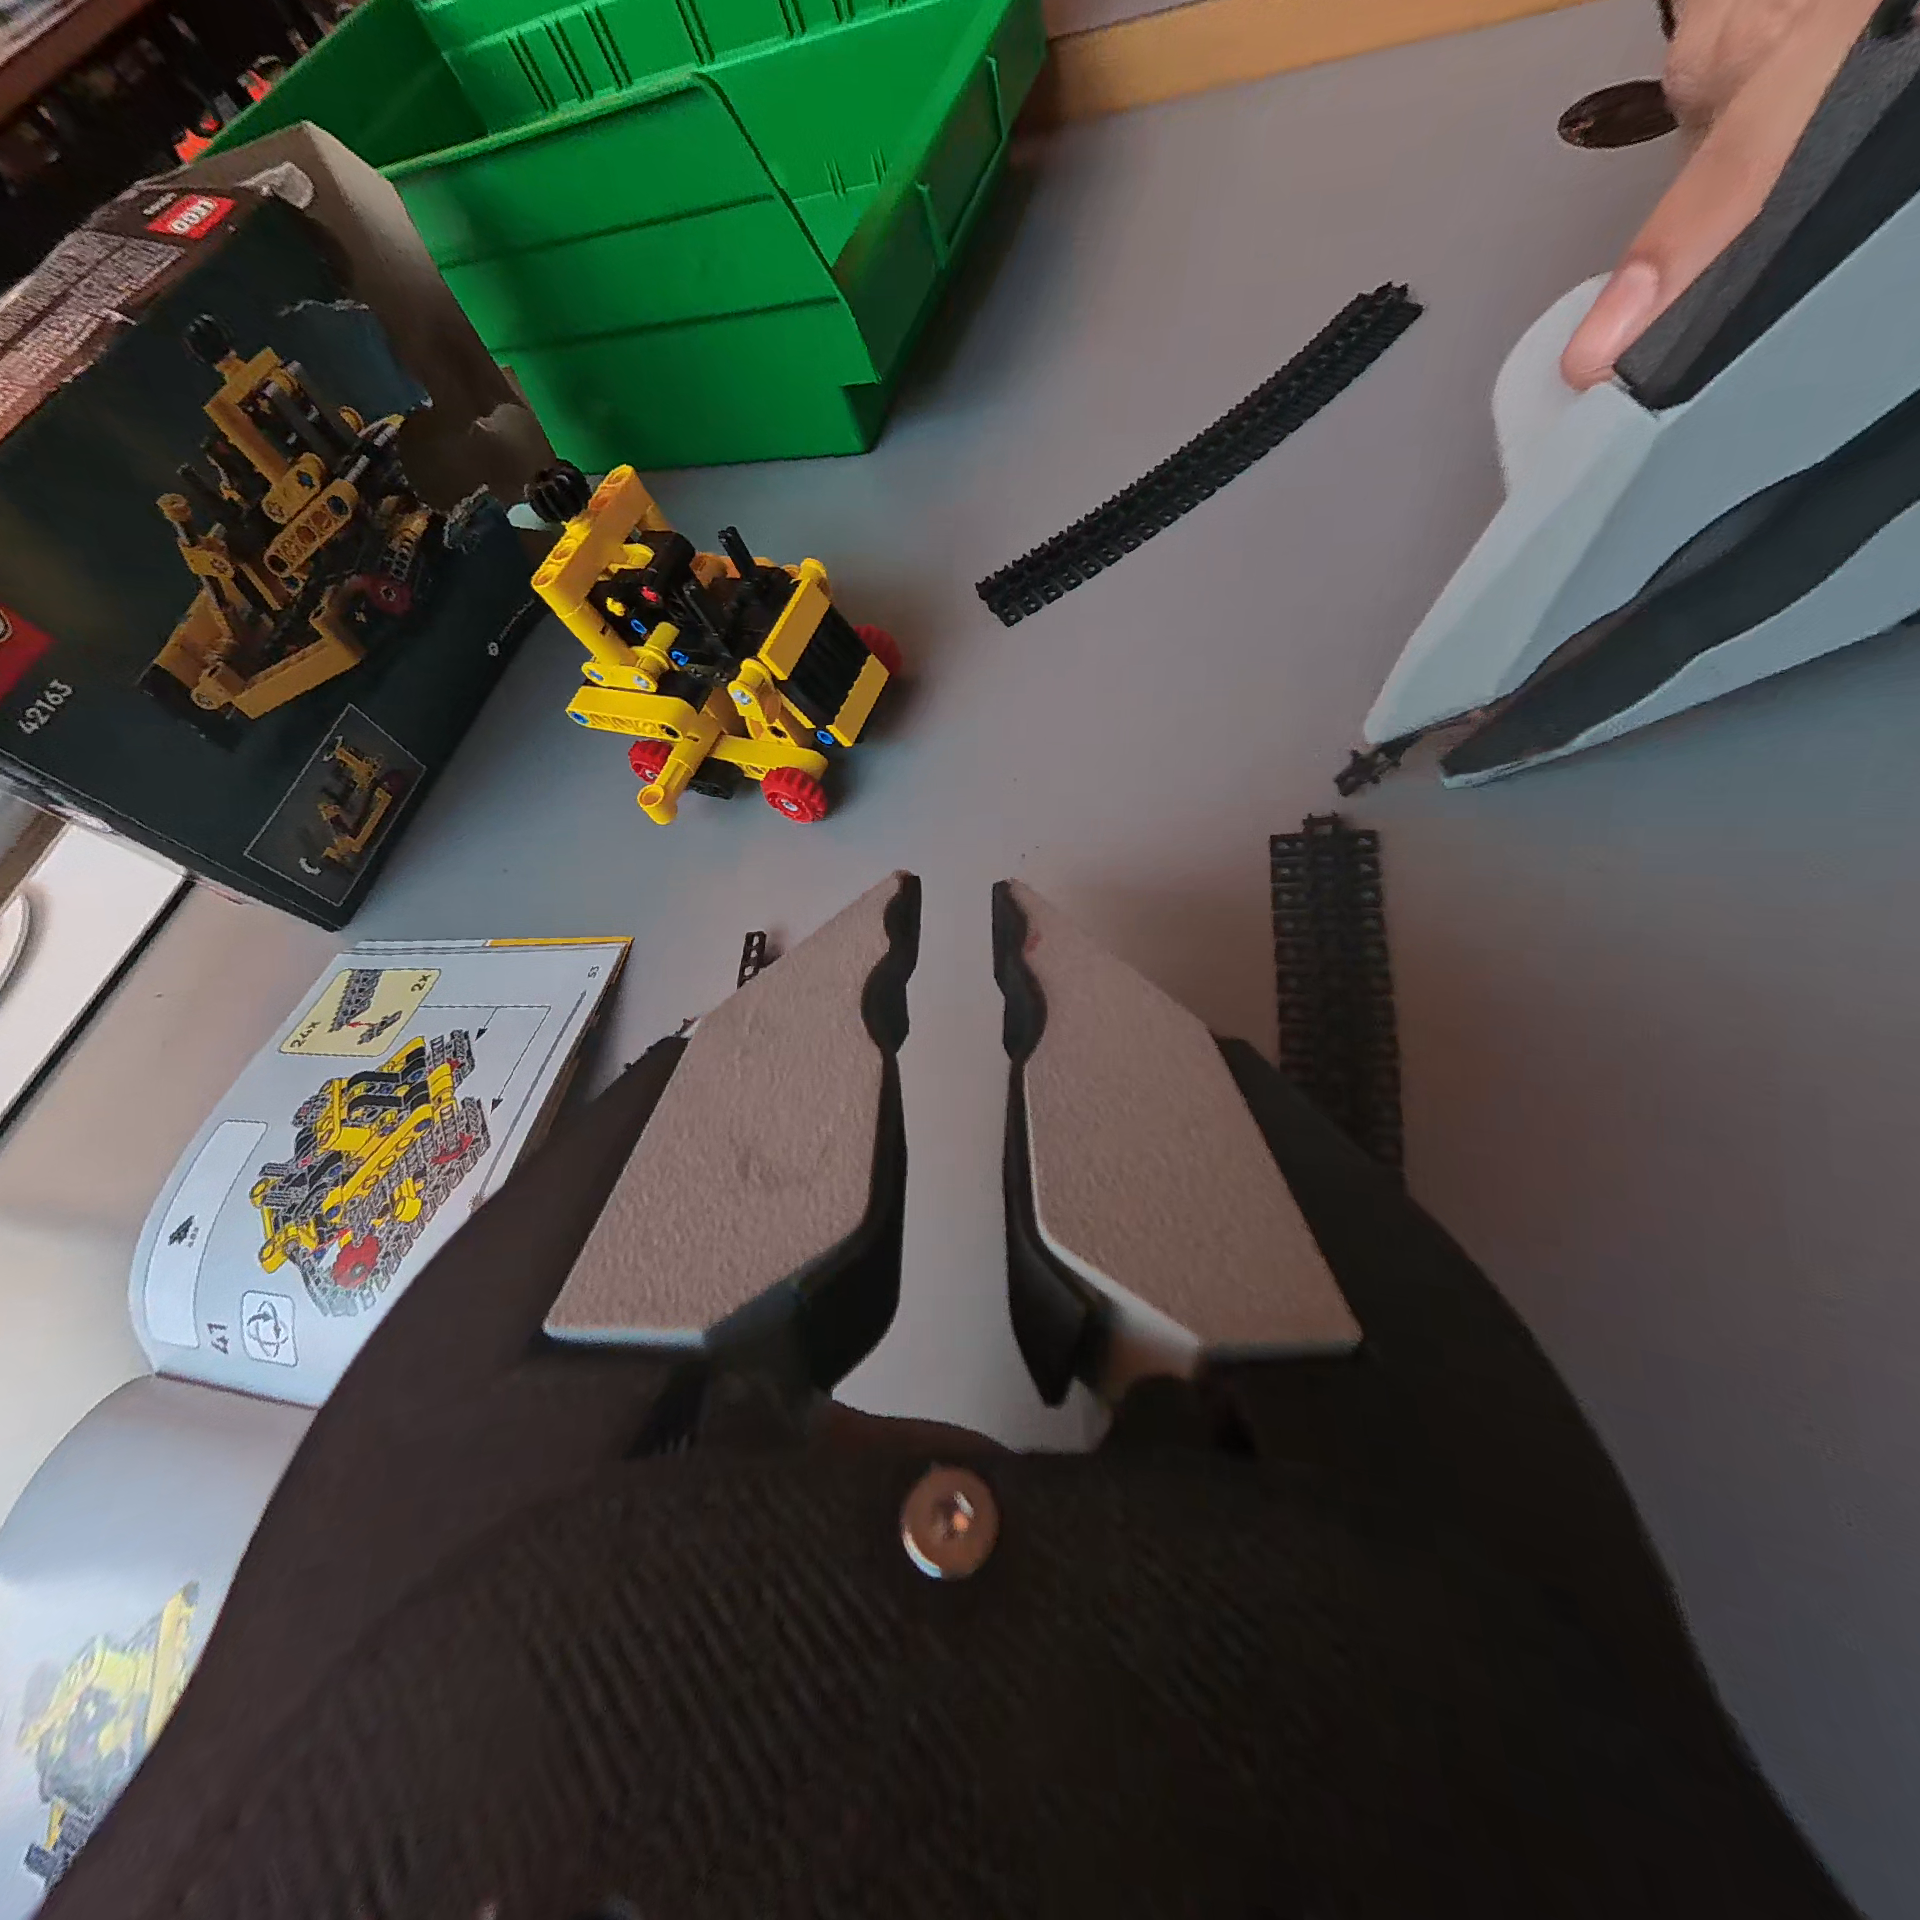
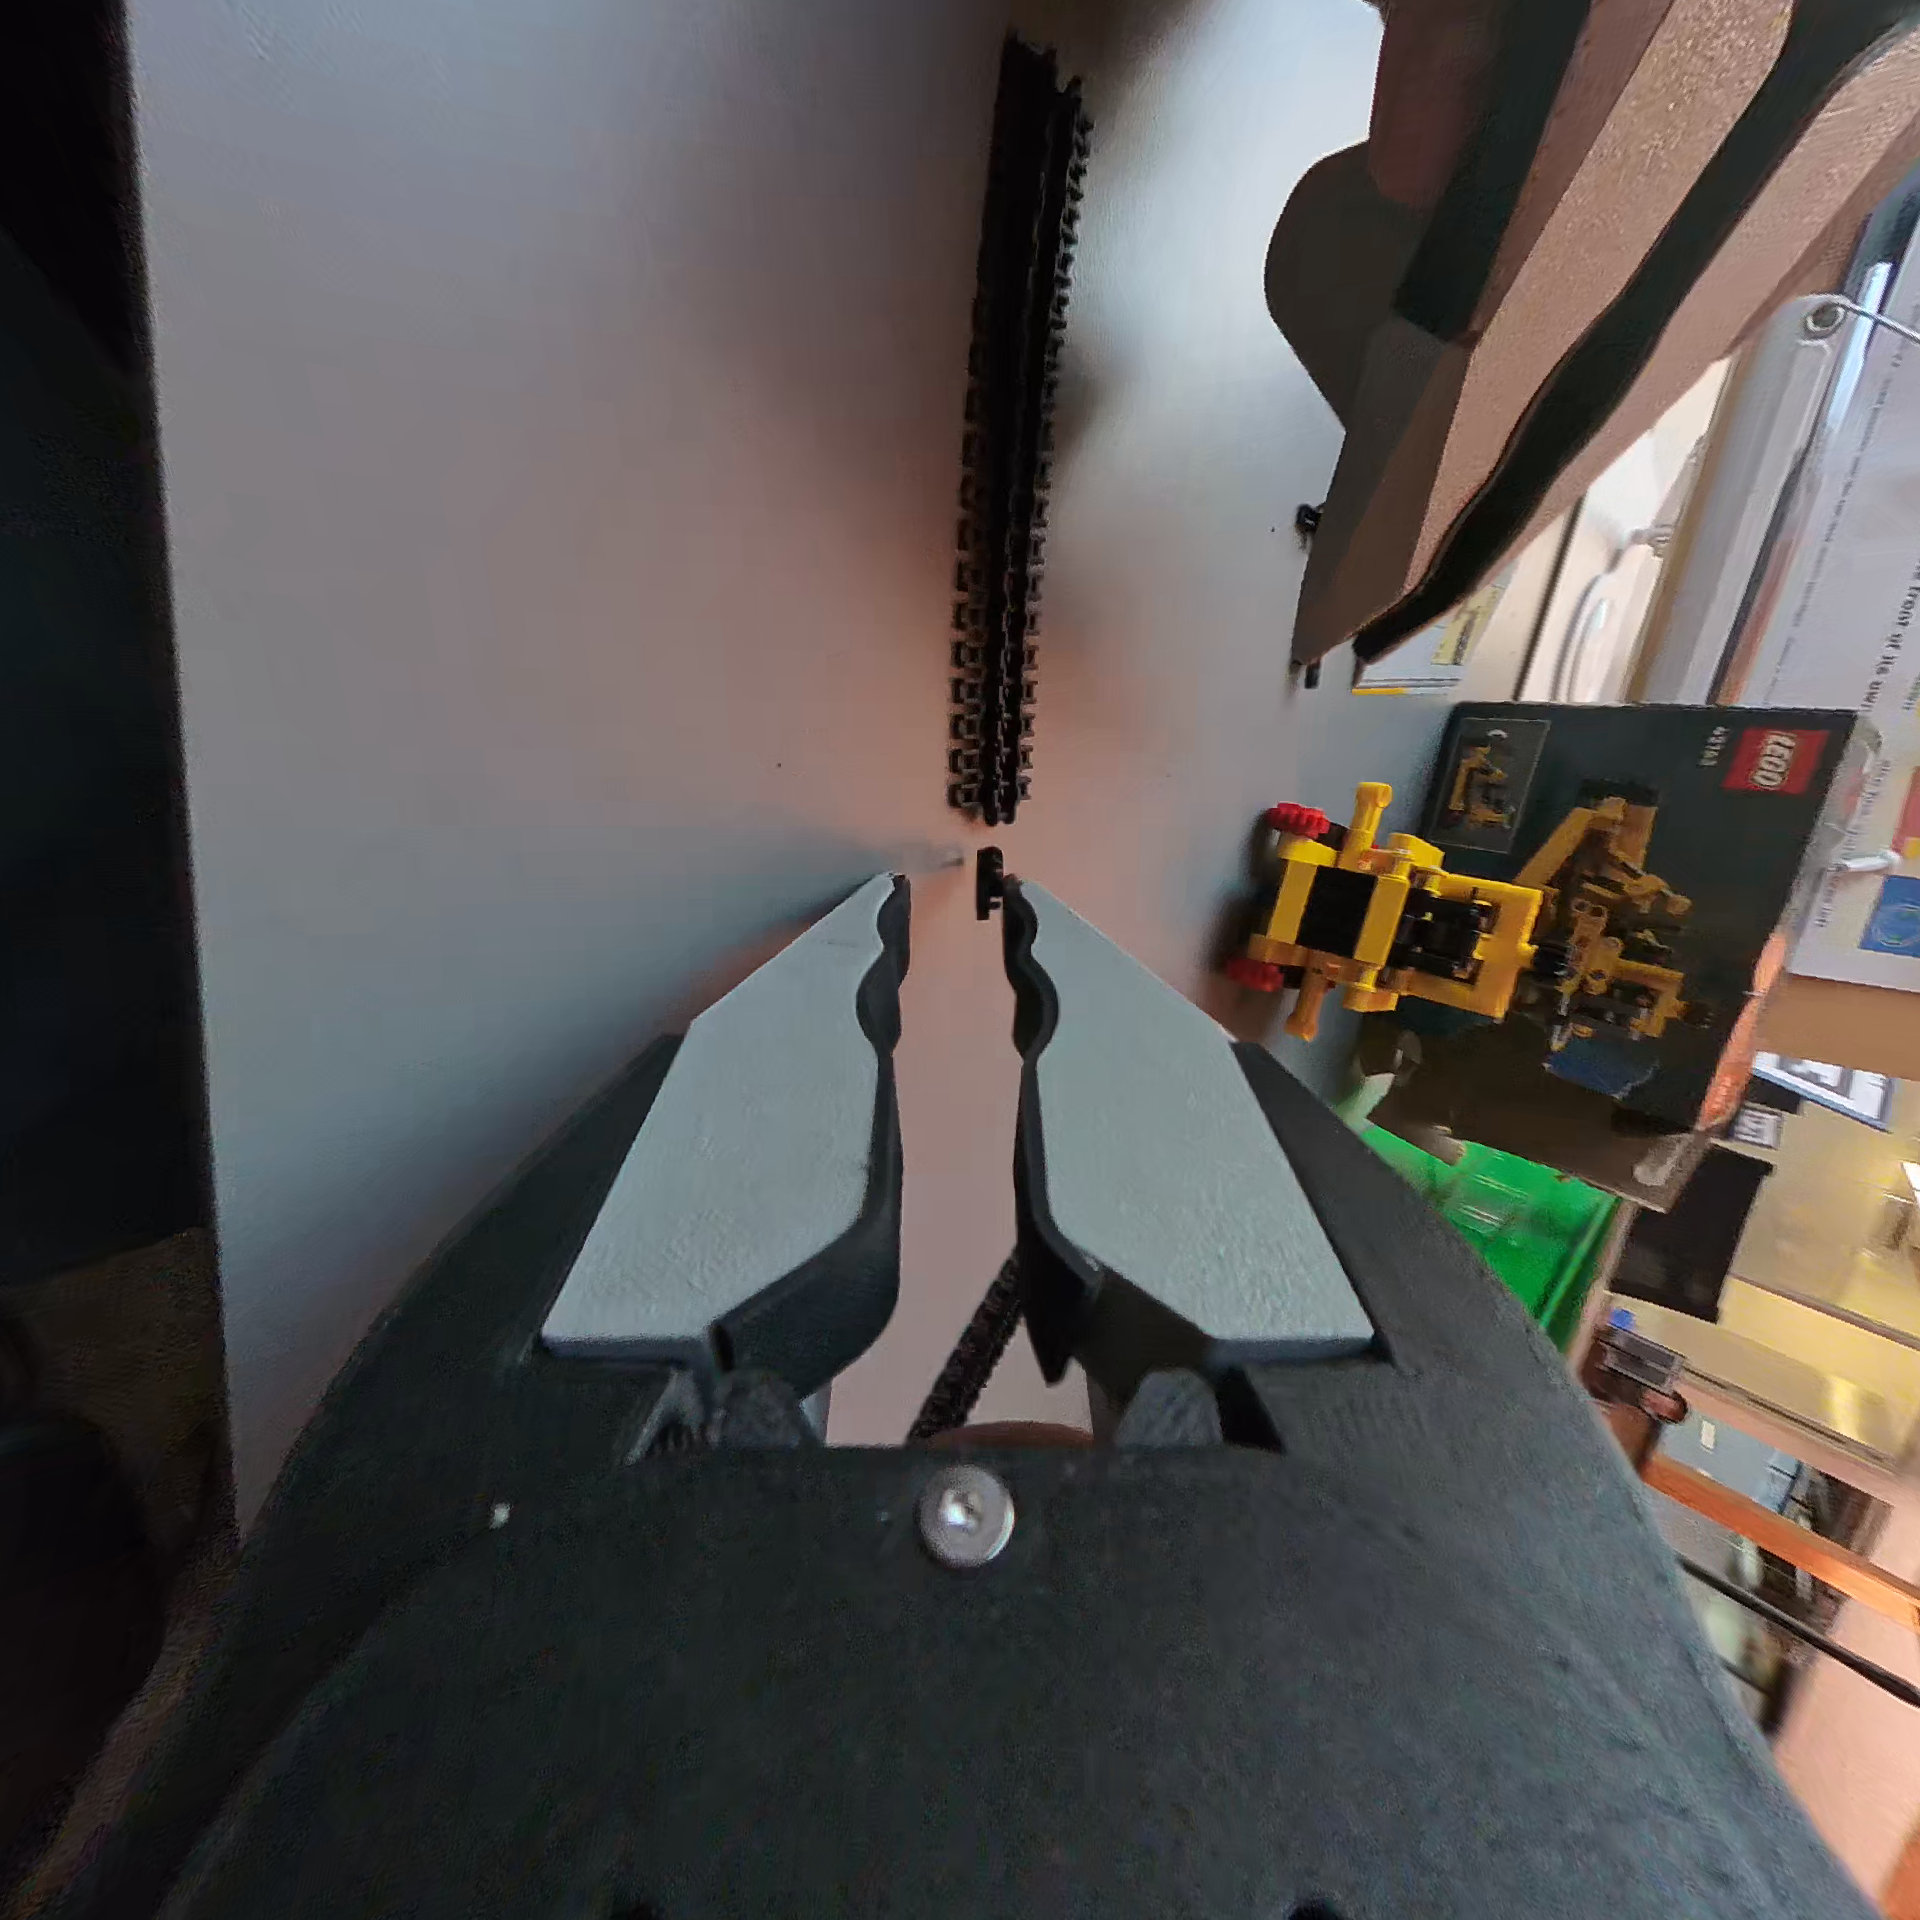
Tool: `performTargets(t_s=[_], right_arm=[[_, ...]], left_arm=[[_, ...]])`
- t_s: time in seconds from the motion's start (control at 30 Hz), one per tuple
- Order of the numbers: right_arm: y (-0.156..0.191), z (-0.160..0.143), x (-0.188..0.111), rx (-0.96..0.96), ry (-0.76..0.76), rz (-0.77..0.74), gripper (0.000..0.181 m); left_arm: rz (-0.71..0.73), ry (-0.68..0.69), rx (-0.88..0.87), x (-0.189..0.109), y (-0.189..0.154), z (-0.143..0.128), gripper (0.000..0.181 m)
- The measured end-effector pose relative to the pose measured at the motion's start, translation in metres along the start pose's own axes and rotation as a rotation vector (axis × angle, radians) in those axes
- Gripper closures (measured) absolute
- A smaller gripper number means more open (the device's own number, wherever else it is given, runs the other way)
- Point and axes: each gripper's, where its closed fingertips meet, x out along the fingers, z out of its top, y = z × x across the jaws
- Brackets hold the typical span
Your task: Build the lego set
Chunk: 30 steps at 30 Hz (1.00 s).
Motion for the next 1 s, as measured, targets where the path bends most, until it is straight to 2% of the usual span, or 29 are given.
performTargets(t_s=[0.33,0.43,0.53,0.77,1.0], right_arm=[[0.000,0.009,-0.015,0.129,-0.065,0.141,0.166],[0.013,0.014,-0.024,0.161,-0.104,0.254,0.171],[0.008,0.005,-0.019,0.137,-0.052,0.176,0.165],[0.011,-0.003,-0.023,0.267,-0.091,0.239,0.165],[0.016,0.006,-0.019,0.390,-0.179,0.289,0.168]], left_arm=[[0.018,-0.013,-0.002,-0.005,0.005,0.004,0.171],[0.020,-0.011,-0.001,-0.005,0.005,0.004,0.171],[0.021,-0.004,0.008,-0.004,0.005,0.002,0.171],[0.005,0.015,0.018,-0.002,0.002,-0.002,0.171],[-0.063,0.036,0.020,-0.003,-0.008,-0.005,0.170]])
